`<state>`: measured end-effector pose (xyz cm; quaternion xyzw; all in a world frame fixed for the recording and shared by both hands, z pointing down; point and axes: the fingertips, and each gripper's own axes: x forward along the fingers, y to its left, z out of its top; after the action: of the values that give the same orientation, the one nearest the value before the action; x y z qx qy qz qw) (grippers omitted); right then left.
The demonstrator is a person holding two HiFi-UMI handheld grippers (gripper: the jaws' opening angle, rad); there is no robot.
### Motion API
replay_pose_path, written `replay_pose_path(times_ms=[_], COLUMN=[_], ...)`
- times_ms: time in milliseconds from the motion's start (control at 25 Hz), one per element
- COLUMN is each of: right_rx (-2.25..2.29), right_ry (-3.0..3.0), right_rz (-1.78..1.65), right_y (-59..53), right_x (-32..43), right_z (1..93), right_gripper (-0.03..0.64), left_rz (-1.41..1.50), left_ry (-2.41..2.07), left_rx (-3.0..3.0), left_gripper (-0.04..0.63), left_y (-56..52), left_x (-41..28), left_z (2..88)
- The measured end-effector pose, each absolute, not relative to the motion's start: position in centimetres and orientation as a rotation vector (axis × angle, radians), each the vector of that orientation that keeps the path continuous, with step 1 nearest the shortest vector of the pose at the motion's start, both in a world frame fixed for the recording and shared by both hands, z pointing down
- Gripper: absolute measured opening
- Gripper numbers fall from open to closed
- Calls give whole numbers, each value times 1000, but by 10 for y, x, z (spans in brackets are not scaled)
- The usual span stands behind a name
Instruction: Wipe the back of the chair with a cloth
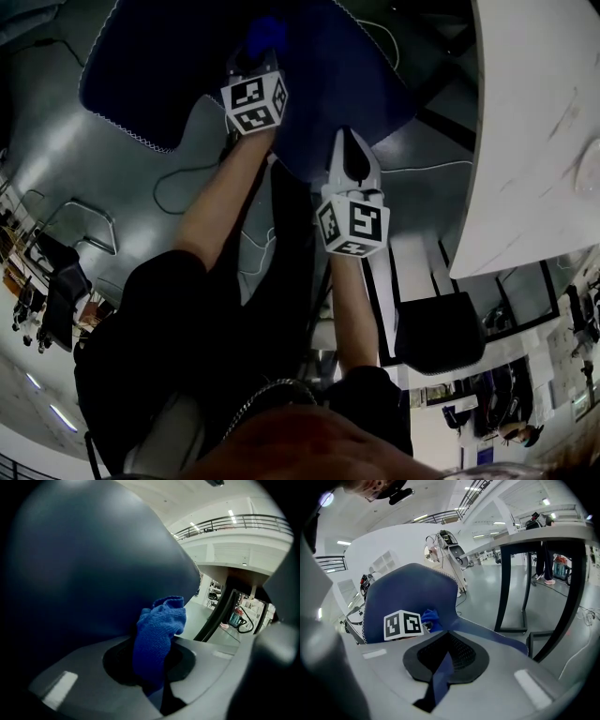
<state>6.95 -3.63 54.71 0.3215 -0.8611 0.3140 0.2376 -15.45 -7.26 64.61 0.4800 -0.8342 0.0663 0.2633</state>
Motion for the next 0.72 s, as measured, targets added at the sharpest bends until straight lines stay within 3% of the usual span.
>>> replay_pose_path(times_ms=[320, 720], right_rx=[892, 870], right_ry=[-2353, -2402], right_rz=[867, 895], right_y=[-31, -20], right_x=[71, 40], right_z=[545, 516], right_gripper=[3, 3], left_rz=[281, 52], left_ry=[-2156, -2283], left_rx=[1397, 1574], left_gripper=[54, 54], left_y=[-69, -60], left_x=[-136, -146], left_z=[654, 468])
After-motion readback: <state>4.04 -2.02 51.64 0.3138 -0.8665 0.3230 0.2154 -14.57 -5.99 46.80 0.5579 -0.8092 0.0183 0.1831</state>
